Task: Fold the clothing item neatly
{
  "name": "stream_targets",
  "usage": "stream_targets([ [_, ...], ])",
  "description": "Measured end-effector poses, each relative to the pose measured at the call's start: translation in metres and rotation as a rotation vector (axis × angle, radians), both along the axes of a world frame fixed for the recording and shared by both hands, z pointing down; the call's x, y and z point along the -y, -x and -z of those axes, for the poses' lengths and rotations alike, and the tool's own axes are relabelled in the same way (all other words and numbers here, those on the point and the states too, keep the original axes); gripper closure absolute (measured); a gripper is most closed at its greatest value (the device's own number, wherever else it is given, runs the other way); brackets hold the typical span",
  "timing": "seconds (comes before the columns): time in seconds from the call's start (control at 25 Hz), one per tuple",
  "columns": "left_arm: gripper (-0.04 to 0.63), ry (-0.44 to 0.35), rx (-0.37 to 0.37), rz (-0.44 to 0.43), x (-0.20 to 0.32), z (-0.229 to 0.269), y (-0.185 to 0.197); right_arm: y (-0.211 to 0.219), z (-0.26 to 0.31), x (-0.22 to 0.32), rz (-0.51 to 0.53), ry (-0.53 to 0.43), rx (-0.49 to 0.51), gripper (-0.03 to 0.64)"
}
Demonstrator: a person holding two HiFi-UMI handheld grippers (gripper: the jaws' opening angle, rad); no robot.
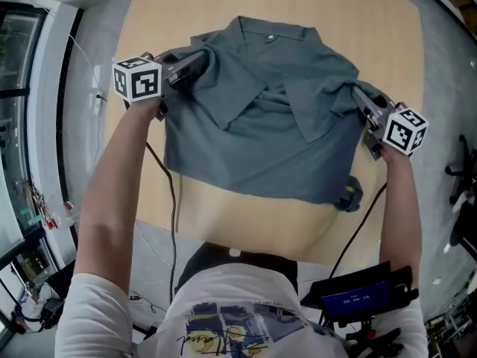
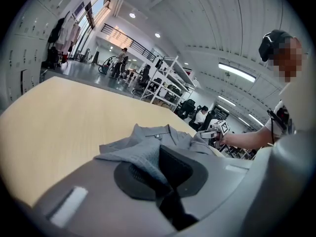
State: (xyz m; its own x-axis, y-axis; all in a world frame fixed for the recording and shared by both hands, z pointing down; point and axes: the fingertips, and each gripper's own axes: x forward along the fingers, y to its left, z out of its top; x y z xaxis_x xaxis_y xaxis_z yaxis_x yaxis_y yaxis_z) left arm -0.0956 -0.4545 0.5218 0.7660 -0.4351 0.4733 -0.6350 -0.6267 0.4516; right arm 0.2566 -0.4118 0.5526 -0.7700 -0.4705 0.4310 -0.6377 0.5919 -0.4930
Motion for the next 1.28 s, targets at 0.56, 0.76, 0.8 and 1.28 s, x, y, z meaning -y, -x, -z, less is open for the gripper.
stream_targets([
  [0.56,0.456,0.086,-0.057,-0.081,-0.001,-0.016,0.008,0.003,-0.001,-0.009,0.060,0.052,0.060,0.486],
  [0.76,0.445,0.101,-0.044,-0.108,-0.008,-0.018,0.018,0.000,-0.003,-0.014,0.076,0.070,0.080,0.465],
  [0.8,0.443,0.105,-0.040,-0.119,-0.010,-0.019,0.018,-0.002,-0.004,-0.014,0.077,0.072,0.079,0.462],
  [1.28,0.439,0.112,-0.005,-0.117,-0.019,-0.032,0.037,-0.022,-0.006,-0.024,0.045,0.077,0.054,0.457],
])
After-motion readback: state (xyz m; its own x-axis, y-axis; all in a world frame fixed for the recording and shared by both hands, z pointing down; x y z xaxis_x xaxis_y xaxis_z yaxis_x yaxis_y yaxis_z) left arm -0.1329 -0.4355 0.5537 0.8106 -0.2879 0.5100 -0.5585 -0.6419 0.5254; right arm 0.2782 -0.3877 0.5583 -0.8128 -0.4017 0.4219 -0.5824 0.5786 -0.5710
